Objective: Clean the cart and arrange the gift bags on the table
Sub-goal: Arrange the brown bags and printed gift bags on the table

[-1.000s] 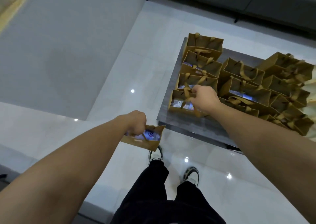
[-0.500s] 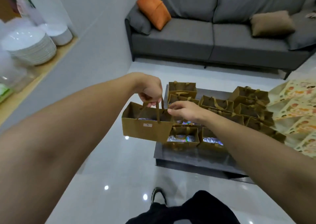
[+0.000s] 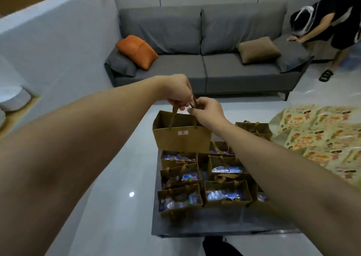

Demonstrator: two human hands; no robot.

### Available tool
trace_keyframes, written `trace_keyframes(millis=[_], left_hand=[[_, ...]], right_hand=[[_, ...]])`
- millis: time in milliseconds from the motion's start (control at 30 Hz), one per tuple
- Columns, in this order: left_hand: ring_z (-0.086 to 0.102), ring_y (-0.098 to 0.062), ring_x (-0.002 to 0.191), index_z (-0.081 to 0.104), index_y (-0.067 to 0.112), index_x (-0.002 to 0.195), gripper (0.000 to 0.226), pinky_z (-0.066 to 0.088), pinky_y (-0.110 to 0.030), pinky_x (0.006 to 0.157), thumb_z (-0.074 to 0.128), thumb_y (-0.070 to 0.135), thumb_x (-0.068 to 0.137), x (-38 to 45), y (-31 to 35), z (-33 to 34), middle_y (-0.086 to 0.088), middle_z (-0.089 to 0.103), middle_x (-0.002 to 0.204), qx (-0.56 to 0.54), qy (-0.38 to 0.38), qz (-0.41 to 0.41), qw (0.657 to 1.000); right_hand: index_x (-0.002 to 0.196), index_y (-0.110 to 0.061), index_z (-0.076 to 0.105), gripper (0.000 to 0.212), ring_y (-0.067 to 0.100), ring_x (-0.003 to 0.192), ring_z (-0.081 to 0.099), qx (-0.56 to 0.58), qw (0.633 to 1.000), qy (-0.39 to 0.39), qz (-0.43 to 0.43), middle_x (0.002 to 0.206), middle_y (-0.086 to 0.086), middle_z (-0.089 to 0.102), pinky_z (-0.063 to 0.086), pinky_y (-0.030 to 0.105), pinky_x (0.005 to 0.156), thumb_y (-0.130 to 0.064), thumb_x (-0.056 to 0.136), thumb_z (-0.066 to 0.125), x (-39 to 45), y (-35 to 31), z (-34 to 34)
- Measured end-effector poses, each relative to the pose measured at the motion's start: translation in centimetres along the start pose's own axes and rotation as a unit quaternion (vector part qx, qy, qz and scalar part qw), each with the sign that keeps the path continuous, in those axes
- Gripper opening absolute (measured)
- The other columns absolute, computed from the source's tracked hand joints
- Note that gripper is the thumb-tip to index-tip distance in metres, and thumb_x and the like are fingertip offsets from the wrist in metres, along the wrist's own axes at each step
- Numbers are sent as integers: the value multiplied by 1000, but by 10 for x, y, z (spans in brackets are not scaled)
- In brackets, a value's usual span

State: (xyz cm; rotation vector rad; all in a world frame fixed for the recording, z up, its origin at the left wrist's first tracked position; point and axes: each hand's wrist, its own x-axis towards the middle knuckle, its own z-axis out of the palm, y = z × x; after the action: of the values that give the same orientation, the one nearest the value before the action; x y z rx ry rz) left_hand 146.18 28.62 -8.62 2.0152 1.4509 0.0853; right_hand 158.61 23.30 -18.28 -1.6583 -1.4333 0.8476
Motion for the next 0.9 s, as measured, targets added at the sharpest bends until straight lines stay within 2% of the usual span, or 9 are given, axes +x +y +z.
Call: trace_keyframes(millis=[100, 167, 233, 333, 500, 567, 700, 833, 900], left_hand=[[72, -19, 76, 68, 8, 103, 11, 60, -30, 72, 62, 8, 93, 51, 28, 4, -15, 75, 96, -64, 12, -1, 998], [74, -25, 76, 63, 10, 108, 15, 61, -32, 71, 60, 10, 93, 74, 35, 5, -17, 74, 96, -170, 57, -1, 984], [71, -24, 76, 60, 16, 112, 16, 58, -30, 66, 58, 17, 97, 107, 46, 4, -12, 73, 98, -230, 107, -14, 967], [70, -20, 87, 61, 19, 114, 17, 60, -33, 74, 59, 19, 97, 149, 39, 19, -6, 69, 101, -188, 138, -33, 972], [63, -19, 98, 68, 16, 118, 25, 57, -32, 84, 56, 10, 97, 188, -5, 69, -4, 67, 111, -66, 107, -70, 990], [60, -18, 103, 69, 15, 120, 28, 54, -31, 87, 55, 8, 96, 196, -22, 86, -4, 66, 117, -36, 93, -86, 991], [58, -17, 102, 69, 15, 123, 29, 49, -27, 79, 57, 12, 97, 204, -53, 117, -4, 66, 120, -18, 48, -136, 989], [57, -18, 102, 70, 16, 121, 26, 49, -29, 81, 57, 17, 97, 206, -83, 143, -5, 67, 119, -12, 17, -179, 984], [58, -21, 103, 70, 16, 120, 29, 49, -30, 81, 56, 16, 95, 204, -98, 153, -8, 67, 118, 14, 9, -199, 980]], right_hand=[[99, -14, 71, 16, 12, 77, 65, 36, 999, 18, 21, 87, 2, 71, 45, 23, 60, -24, 101, 58, 45, 14, -34], [96, -7, 71, 23, 16, 71, 62, 48, 998, 26, 38, 80, 7, 68, 48, 29, 60, -20, 103, 53, 66, 15, -48], [94, -8, 71, 28, 18, 70, 59, 27, 999, 6, 42, 76, 6, 63, 48, 30, 61, -27, 104, 53, 92, 26, -62], [88, -8, 71, 28, 18, 78, 64, -17, 998, -50, 20, 82, 7, 68, 49, 27, 64, -27, 103, 56, 118, 55, -68], [89, -12, 76, 17, 13, 88, 64, -98, 991, -91, 25, 93, 1, 70, 51, 24, 69, -14, 97, 60, 169, 105, -80], [86, -14, 75, 20, 12, 89, 62, -116, 986, -112, 39, 95, 0, 70, 52, 23, 68, -6, 92, 59, 186, 126, -83], [86, -18, 77, 23, 10, 87, 61, -116, 982, -128, 70, 93, -3, 70, 46, 20, 64, -3, 88, 58, 211, 164, -76], [79, -16, 76, 24, 13, 86, 64, -118, 974, -166, 99, 91, -1, 72, 45, 19, 60, -1, 85, 58, 231, 205, -54], [84, -13, 78, 24, 12, 84, 63, -123, 967, -188, 119, 93, 2, 72, 44, 18, 60, 1, 86, 59, 237, 226, -42]])
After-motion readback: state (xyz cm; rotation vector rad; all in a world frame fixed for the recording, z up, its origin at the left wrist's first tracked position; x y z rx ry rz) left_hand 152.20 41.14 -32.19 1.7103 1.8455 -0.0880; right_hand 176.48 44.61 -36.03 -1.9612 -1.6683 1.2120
